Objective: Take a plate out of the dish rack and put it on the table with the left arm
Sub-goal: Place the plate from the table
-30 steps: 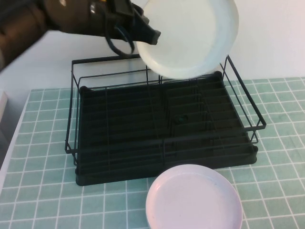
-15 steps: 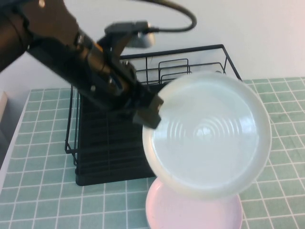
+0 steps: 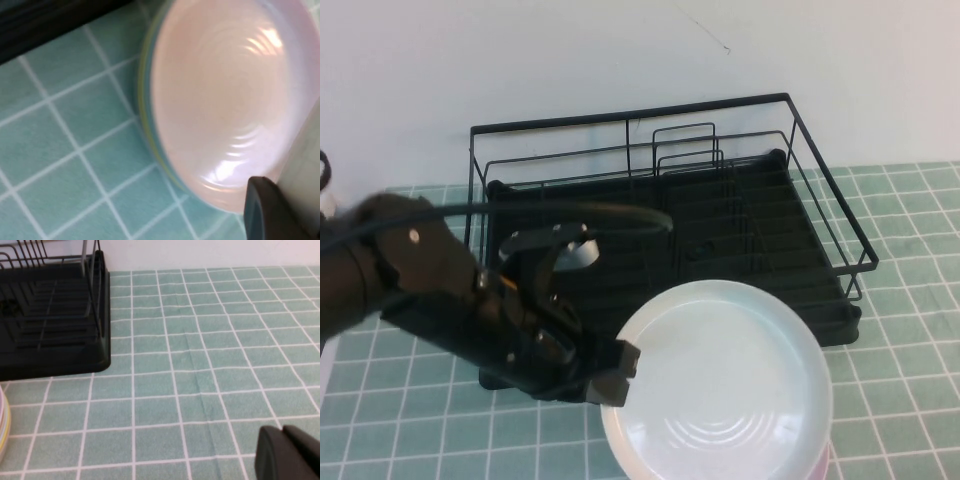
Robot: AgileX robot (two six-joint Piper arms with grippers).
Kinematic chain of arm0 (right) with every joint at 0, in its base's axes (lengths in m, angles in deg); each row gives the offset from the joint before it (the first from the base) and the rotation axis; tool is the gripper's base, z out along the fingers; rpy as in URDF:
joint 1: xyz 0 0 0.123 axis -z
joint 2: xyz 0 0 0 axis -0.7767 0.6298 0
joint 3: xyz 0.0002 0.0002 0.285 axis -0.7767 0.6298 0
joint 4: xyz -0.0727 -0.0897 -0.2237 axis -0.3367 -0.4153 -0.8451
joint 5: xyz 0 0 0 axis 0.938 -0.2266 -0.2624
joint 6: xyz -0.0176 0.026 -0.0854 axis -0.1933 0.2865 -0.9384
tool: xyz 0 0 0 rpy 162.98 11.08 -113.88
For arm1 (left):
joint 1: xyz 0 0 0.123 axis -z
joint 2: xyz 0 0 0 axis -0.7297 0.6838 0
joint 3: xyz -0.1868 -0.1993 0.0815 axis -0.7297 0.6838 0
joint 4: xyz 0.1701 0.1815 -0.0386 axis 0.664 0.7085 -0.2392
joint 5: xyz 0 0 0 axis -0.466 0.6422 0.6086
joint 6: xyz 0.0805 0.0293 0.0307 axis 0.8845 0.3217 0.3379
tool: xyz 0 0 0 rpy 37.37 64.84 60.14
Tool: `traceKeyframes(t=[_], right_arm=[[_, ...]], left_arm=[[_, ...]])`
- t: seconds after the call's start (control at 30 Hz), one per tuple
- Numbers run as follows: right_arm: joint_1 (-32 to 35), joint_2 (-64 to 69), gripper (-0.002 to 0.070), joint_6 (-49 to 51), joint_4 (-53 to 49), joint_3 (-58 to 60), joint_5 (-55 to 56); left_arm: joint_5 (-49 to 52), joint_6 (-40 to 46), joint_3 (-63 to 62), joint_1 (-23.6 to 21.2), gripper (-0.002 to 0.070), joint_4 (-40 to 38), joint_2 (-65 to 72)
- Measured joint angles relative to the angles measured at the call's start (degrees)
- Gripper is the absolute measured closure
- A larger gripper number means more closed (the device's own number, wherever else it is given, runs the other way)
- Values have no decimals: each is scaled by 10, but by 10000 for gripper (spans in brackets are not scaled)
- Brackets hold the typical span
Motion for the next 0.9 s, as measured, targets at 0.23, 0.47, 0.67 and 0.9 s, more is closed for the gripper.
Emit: traceKeyframes(t=[0.23,0.47,0.67,0.9], right_arm=[[0,0,678,0,0,0,0],[0,0,678,0,0,0,0],[0,0,678,0,0,0,0],[0,0,678,0,0,0,0]], left_arm=[[-64,19,30,0,645,-14,15],[-76,35,30,0,552,-27,27],[-77,42,30,0,347,-35,29],[-46,55,-3,0,286,-5,-2]])
